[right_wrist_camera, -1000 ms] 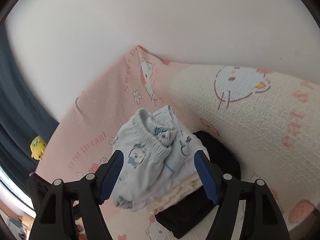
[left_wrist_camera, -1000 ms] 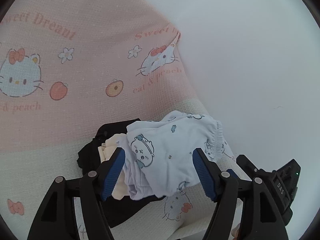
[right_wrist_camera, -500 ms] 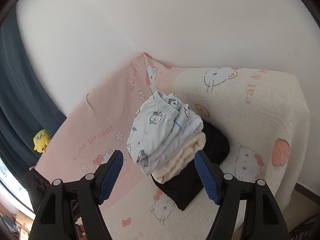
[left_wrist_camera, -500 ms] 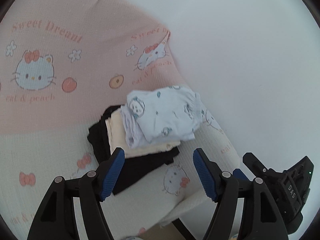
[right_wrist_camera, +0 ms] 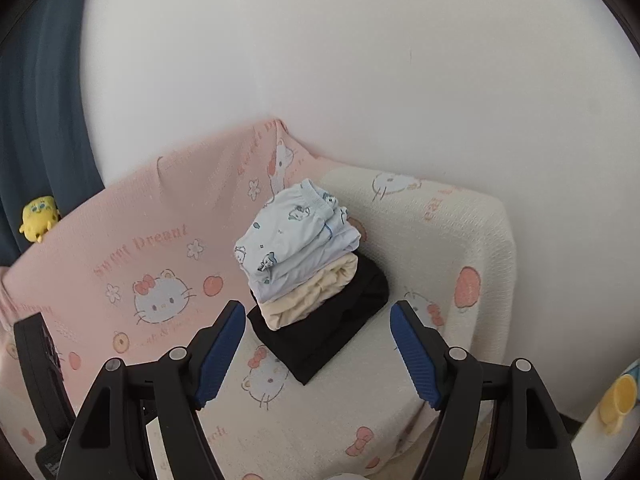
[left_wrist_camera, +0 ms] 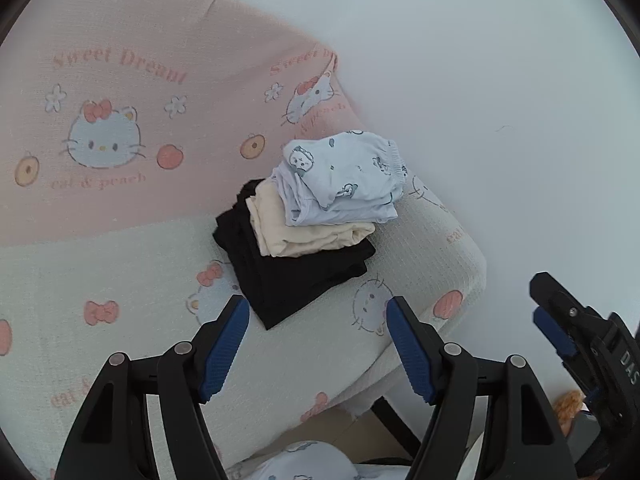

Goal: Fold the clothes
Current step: 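Open both grippers and withdraw them from the clothes stack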

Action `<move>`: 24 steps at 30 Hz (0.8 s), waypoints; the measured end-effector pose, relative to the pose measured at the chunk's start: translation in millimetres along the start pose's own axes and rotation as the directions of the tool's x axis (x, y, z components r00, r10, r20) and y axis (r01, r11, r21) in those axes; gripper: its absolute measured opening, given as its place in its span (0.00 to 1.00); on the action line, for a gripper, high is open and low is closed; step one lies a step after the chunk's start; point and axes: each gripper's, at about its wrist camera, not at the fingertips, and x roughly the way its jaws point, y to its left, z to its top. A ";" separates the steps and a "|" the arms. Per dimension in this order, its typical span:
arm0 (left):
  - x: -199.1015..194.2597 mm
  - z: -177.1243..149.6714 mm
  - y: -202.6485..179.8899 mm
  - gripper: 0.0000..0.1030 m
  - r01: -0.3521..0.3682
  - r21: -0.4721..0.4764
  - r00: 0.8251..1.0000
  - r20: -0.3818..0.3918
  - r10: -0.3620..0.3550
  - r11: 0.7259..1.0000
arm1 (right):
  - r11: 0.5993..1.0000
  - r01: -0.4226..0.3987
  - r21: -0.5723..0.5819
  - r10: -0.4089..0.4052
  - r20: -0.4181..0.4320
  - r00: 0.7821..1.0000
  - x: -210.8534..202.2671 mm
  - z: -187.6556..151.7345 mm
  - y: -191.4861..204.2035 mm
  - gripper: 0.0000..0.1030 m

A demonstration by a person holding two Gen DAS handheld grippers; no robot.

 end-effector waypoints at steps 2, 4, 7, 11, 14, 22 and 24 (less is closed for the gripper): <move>-10.7 -4.0 -0.3 0.67 -0.027 0.050 0.999 0.020 0.026 0.998 | 1.000 0.000 -0.001 0.000 0.016 1.000 -10.1 -6.6 6.7 0.78; -18.0 -11.0 -5.4 0.67 -0.081 0.149 0.996 0.036 0.077 0.986 | 1.000 0.001 0.001 -0.001 0.023 1.000 -18.8 -12.9 12.5 0.84; -24.3 -21.8 -16.0 0.67 -0.175 0.287 0.984 0.087 0.156 0.942 | 1.000 -0.003 -0.003 0.003 0.027 1.000 -27.9 -22.0 19.4 0.84; -29.7 -28.7 -28.9 0.67 -0.229 0.376 0.973 0.112 0.201 0.898 | 1.000 0.008 -0.021 -0.008 0.026 1.000 -34.6 -27.7 25.6 0.85; -38.2 -28.5 -35.5 0.67 -0.225 0.391 0.973 0.129 0.189 0.893 | 0.999 0.030 -0.025 -0.029 0.019 0.999 -38.2 -30.9 27.2 0.88; -58.5 -25.5 -38.7 0.81 -0.125 0.368 0.991 0.099 0.095 0.922 | 0.999 0.028 -0.039 -0.029 -0.022 0.999 -41.5 -40.1 27.1 0.95; -62.4 -24.8 -38.4 0.83 -0.136 0.354 0.988 0.123 0.098 0.925 | 0.999 0.029 -0.035 -0.030 -0.022 0.999 -43.7 -40.3 27.6 0.95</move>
